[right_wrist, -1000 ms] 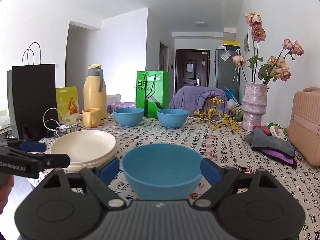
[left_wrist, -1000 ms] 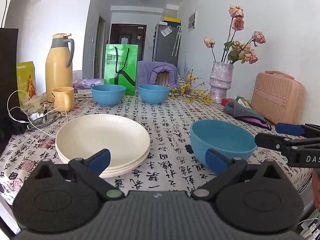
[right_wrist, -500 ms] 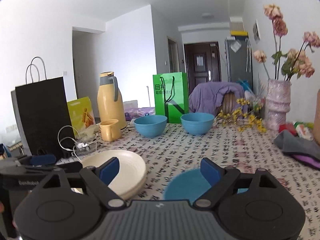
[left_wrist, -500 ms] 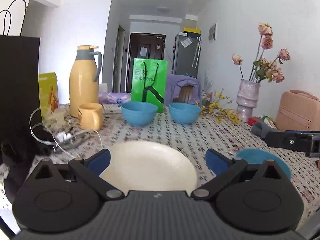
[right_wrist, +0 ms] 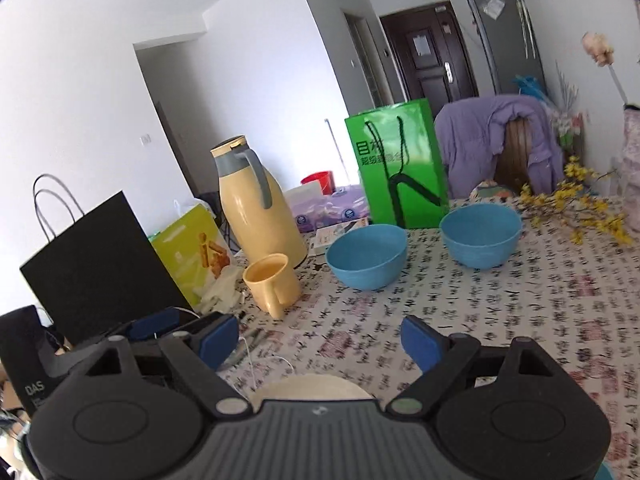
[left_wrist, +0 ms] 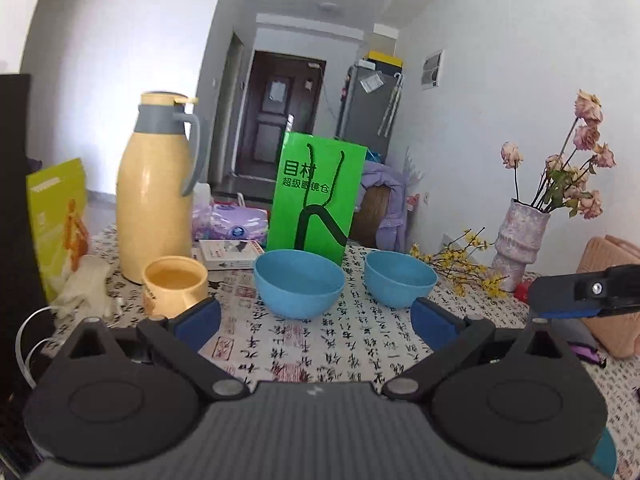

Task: Organize plates and bowls
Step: 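Move both tools to another blue bowl near the yellow mug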

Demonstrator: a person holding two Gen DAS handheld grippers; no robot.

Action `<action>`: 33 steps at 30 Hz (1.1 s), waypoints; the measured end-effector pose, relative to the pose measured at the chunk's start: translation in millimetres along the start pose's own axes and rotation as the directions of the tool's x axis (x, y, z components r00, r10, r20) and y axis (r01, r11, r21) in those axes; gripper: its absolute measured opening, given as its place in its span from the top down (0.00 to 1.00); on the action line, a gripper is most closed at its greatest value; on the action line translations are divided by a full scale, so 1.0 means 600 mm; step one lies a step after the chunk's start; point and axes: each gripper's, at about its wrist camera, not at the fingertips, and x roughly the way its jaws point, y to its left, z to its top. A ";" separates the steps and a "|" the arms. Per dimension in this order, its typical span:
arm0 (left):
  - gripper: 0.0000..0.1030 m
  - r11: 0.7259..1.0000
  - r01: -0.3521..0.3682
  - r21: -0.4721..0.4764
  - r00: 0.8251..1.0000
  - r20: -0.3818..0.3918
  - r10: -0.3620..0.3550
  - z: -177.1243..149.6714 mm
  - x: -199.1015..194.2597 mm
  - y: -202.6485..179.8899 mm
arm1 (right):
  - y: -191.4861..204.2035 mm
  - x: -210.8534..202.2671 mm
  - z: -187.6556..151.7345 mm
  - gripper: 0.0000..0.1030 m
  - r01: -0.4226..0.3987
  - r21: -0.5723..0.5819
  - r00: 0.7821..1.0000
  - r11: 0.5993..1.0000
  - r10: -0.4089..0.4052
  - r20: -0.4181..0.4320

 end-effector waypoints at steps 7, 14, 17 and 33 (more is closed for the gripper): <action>0.00 0.997 0.010 -0.074 0.986 -0.168 -0.022 0.062 0.163 0.066 | -0.019 0.161 0.089 0.15 0.026 0.109 0.993 0.994 -0.013 -0.120; 0.00 0.983 -0.074 -0.171 0.953 -0.301 0.019 0.092 0.344 0.128 | -0.094 0.334 0.146 0.15 0.134 0.269 0.970 0.954 -0.072 -0.230; 0.00 0.975 -0.092 -0.203 0.940 -0.342 0.018 0.092 0.406 0.146 | -0.126 0.399 0.157 0.17 0.187 0.285 0.958 0.940 -0.109 -0.267; 0.83 0.985 -0.137 -0.105 0.904 -0.419 0.081 0.055 0.514 0.138 | -0.183 0.585 0.144 0.72 0.304 0.221 0.901 0.927 -0.205 -0.381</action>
